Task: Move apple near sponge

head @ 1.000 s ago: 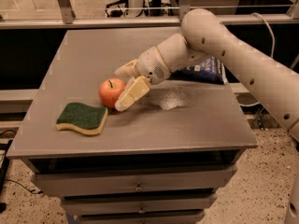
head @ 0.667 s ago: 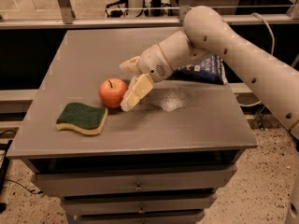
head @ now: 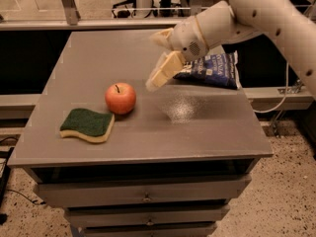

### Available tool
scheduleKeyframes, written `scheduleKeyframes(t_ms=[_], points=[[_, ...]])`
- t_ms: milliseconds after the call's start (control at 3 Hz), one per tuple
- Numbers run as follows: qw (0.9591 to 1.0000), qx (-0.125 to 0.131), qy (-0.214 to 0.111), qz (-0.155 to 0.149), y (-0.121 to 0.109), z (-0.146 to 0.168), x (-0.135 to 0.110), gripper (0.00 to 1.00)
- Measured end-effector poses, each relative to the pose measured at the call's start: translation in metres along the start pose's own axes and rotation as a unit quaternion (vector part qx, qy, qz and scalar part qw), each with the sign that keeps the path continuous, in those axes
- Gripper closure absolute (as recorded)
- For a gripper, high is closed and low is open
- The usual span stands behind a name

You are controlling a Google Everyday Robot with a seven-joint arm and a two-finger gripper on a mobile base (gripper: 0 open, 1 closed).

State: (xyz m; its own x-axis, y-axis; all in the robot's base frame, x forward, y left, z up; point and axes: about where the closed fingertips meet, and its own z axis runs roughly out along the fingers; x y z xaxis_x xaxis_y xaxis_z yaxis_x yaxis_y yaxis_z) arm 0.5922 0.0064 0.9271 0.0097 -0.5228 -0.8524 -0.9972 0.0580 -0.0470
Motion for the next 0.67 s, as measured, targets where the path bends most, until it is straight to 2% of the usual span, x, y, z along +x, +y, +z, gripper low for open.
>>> scheduleKeyframes(t_ms=[333, 667], points=[[0.9956, 0.092, -0.020, 0.001, -0.0219, -0.0596, 0.0008, 0.00], [0.9956, 0.092, -0.020, 0.001, -0.0218, -0.0595, 0.0008, 0.00]])
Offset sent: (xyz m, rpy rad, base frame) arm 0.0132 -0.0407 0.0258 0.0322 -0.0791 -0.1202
